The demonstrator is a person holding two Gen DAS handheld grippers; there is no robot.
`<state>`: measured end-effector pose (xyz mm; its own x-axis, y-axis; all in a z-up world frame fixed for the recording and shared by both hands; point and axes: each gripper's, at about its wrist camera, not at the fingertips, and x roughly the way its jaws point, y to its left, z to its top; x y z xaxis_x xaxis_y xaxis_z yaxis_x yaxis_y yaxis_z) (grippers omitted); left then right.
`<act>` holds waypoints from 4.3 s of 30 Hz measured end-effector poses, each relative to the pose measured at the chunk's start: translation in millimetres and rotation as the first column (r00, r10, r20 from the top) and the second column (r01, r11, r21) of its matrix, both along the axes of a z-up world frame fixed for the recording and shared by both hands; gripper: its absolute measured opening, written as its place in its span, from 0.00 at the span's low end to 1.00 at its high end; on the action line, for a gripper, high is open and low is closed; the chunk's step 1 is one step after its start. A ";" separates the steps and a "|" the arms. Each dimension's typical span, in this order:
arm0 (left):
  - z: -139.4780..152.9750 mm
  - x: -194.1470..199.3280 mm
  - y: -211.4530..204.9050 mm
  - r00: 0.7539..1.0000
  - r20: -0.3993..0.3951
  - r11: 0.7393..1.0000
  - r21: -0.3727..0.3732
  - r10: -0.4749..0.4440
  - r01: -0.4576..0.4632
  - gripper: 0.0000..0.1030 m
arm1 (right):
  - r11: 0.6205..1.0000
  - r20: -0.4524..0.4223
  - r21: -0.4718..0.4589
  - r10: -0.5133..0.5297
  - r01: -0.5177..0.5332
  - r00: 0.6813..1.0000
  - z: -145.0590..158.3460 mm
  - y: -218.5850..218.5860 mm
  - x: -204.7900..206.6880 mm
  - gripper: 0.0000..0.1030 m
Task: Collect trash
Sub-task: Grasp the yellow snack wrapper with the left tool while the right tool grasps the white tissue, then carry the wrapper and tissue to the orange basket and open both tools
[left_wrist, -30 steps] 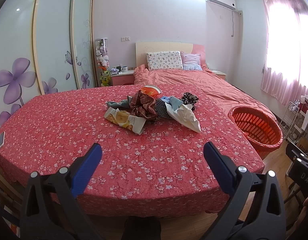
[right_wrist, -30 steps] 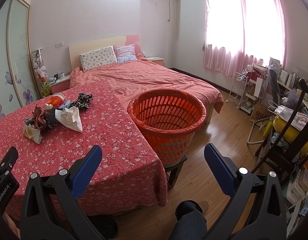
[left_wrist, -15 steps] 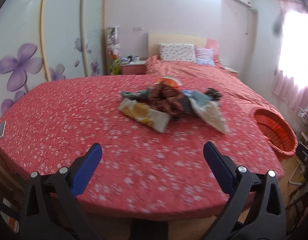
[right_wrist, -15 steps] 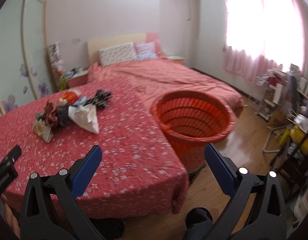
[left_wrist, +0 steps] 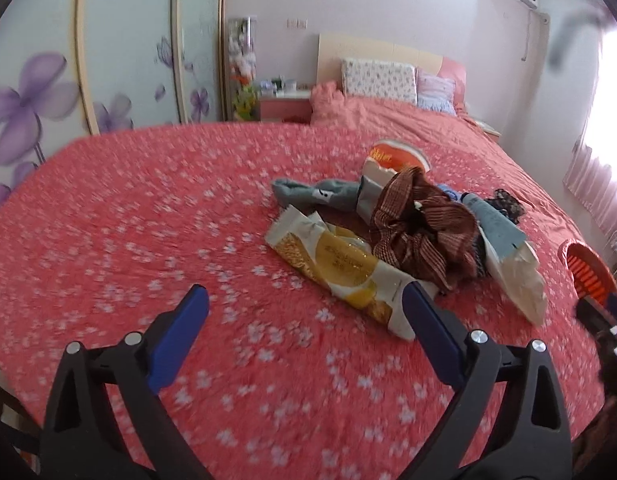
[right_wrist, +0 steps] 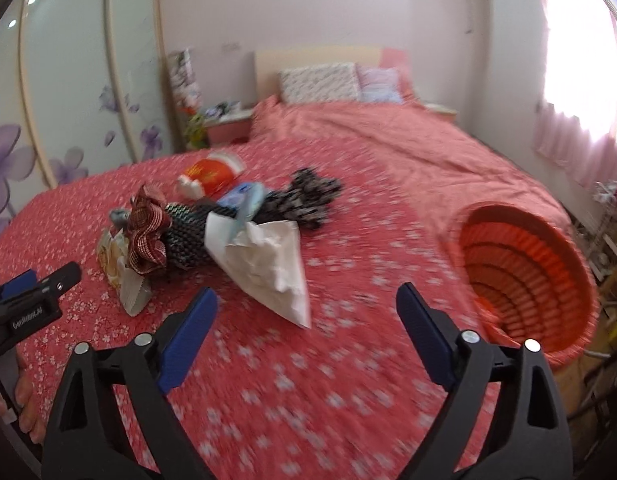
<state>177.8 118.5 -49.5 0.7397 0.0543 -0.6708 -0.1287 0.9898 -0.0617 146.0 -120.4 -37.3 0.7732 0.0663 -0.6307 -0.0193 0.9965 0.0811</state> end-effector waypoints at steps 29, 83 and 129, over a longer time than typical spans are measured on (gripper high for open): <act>-37.9 54.9 23.1 0.982 -0.183 0.998 -0.057 -0.038 0.028 0.56 | 0.996 -0.171 0.085 -0.002 0.017 0.985 -35.6 -18.3 49.6 0.42; 97.6 4.4 -120.4 0.923 0.123 0.928 -0.035 -0.365 0.371 0.33 | 0.976 0.151 0.111 -0.202 0.187 0.968 55.2 -133.7 -29.7 0.30; 6.4 77.1 -363.5 0.775 -0.061 0.777 -0.074 -0.630 0.625 0.60 | 0.873 0.053 0.193 -0.465 0.448 0.884 1.1 -272.3 -22.6 0.59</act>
<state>254.9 -245.0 -43.2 0.5435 -0.4363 -0.7172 0.5136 0.8486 -0.1270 123.4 -392.8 -36.2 0.7988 -0.2096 -0.5639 0.4184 0.8671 0.2703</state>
